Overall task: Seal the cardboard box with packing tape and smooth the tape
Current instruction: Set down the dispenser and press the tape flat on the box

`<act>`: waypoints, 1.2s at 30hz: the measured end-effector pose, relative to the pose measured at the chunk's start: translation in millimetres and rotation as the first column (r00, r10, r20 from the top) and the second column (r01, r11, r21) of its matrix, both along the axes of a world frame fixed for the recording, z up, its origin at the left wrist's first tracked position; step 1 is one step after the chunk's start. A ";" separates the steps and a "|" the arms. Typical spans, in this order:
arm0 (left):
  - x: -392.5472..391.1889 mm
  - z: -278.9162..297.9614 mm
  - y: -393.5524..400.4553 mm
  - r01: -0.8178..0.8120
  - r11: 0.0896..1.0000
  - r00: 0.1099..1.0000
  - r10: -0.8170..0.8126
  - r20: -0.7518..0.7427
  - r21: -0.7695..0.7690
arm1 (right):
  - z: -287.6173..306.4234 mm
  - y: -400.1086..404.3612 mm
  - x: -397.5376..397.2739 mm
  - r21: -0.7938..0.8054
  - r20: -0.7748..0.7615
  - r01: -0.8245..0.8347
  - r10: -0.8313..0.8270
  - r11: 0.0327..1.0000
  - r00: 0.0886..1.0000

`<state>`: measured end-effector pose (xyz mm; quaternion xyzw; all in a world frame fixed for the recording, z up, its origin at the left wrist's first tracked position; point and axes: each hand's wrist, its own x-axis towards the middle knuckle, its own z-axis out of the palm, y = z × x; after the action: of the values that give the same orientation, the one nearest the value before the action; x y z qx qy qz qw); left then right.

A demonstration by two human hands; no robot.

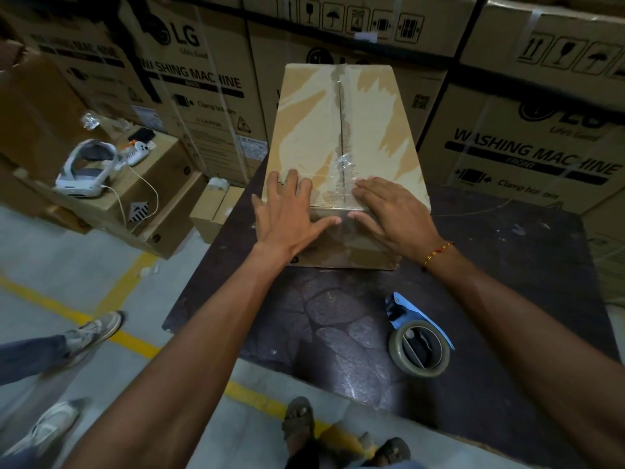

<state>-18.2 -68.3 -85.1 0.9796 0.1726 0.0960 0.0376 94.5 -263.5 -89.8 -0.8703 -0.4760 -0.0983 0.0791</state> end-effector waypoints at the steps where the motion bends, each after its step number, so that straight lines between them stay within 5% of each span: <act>1: -0.3 -1.8 -1.1 -0.003 0.999 1.000 0.002 0.007 0.034 | -2.6 1.7 -1.5 0.015 0.026 0.009 -0.009 1.000 1.000; 9: -2.0 -15.4 3.3 0.009 0.991 1.000 -0.010 0.007 0.131 | -14.3 0.0 -3.4 -0.104 0.204 0.030 -0.008 0.994 0.979; 17: -0.8 -16.0 1.9 -0.006 0.994 0.999 0.002 0.044 0.107 | -6.7 0.2 -3.6 -0.080 0.150 0.026 -0.014 0.996 0.989; 23: -0.8 -9.9 10.0 0.074 0.992 0.996 -0.069 -0.053 0.100 | -0.7 -7.0 2.6 -0.125 -0.028 -0.040 0.037 0.991 0.999; 26: -8.5 -2.3 4.0 0.060 0.996 0.998 -0.058 -0.027 0.060 | 2.8 -27.5 -15.3 -0.003 -0.043 -0.035 0.034 0.999 0.998; 29: -33.4 -3.8 -28.9 0.054 0.998 0.975 -0.061 0.214 0.037 | -5.7 -67.4 -47.2 0.189 -0.068 0.034 -0.022 0.981 0.997; 32: -56.7 -30.8 -79.4 0.131 0.991 0.953 -0.115 0.280 -0.038 | -35.4 -114.5 -73.1 0.258 -0.218 0.184 -0.128 0.949 0.967; 36: -72.4 -90.4 -142.6 0.031 0.872 0.987 -0.102 -0.120 -0.489 | -93.0 -169.8 -82.2 0.109 -0.493 0.417 -0.315 0.902 0.811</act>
<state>-90.6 -210.9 -175.5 0.9485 0.1595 -0.0219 0.2728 12.2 -433.3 -182.8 -0.9302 -0.2523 0.0491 0.2622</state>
